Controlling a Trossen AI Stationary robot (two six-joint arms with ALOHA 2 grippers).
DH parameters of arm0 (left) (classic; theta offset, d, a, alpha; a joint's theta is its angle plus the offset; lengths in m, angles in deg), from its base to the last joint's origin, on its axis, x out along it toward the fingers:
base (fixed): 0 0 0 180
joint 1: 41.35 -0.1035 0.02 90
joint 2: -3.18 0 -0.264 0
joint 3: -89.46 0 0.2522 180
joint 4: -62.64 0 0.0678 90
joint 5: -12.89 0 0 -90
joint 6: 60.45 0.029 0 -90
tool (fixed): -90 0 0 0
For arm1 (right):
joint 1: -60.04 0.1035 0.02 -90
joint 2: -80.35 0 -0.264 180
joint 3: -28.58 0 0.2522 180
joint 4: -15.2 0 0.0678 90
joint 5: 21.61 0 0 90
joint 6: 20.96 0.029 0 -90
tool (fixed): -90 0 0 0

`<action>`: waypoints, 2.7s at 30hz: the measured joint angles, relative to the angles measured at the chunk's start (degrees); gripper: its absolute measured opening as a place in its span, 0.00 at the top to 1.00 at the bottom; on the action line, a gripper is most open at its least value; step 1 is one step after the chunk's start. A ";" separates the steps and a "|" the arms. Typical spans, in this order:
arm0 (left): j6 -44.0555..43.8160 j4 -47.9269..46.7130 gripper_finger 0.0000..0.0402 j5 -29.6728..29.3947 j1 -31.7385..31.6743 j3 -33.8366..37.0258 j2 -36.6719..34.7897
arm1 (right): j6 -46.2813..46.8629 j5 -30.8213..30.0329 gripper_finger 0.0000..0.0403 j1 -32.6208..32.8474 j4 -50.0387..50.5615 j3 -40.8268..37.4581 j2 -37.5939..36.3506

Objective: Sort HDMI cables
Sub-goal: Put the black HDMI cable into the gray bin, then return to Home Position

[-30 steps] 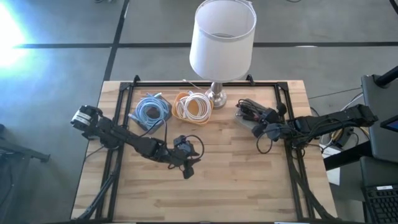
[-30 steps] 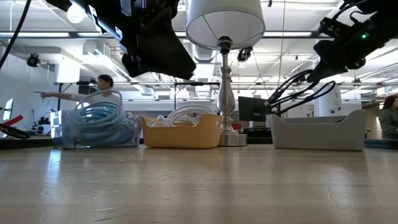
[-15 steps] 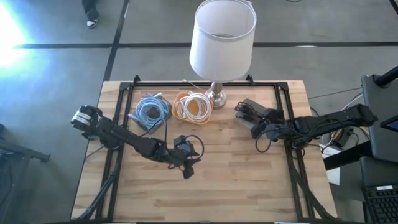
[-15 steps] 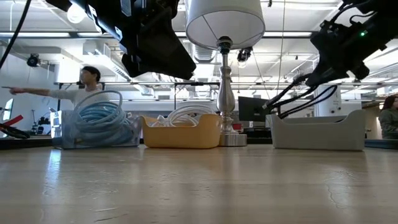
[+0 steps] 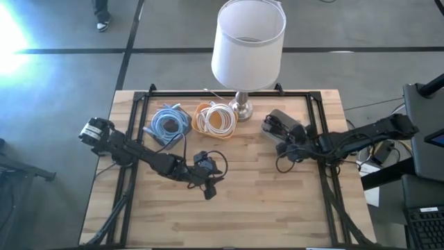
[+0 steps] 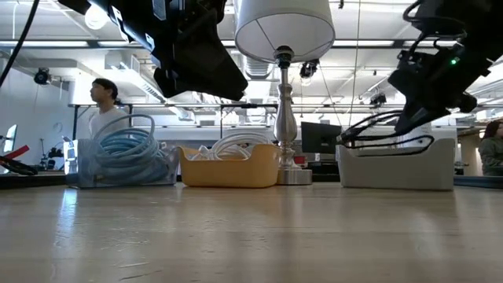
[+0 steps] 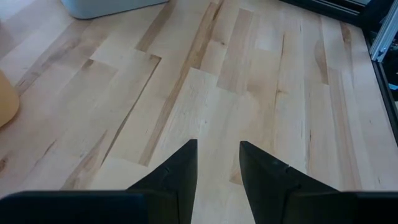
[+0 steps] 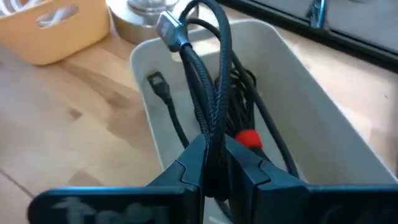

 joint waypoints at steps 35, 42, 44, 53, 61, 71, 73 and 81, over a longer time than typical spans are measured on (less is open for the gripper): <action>0.02 0.02 0.70 0.00 0.02 0.00 0.00 | 4.18 0.73 0.86 0.07 5.81 3.28 0.53; 0.02 0.02 0.70 0.00 0.02 0.00 0.00 | 3.97 4.99 0.68 0.07 5.52 3.28 0.56; 0.02 0.01 0.70 0.00 0.00 0.00 0.00 | 1.28 5.70 0.65 0.09 5.55 3.29 0.56; 0.02 0.00 0.70 0.00 0.02 0.00 0.00 | -7.32 -2.93 0.63 0.09 5.59 7.25 0.51; 0.02 0.02 0.70 0.00 0.00 0.00 0.00 | -10.98 -8.13 0.65 1.64 4.04 11.29 1.02; 0.02 0.00 0.70 0.00 0.00 0.00 0.00 | -28.90 -2.85 0.68 10.54 -13.08 13.82 2.52; 0.02 0.02 0.70 0.00 0.01 0.00 0.00 | -30.09 -1.97 0.69 11.73 -12.89 14.74 2.52; 3.61 0.02 0.70 -0.29 -0.55 0.00 0.00 | -42.21 -1.83 0.69 12.92 -12.74 17.58 2.37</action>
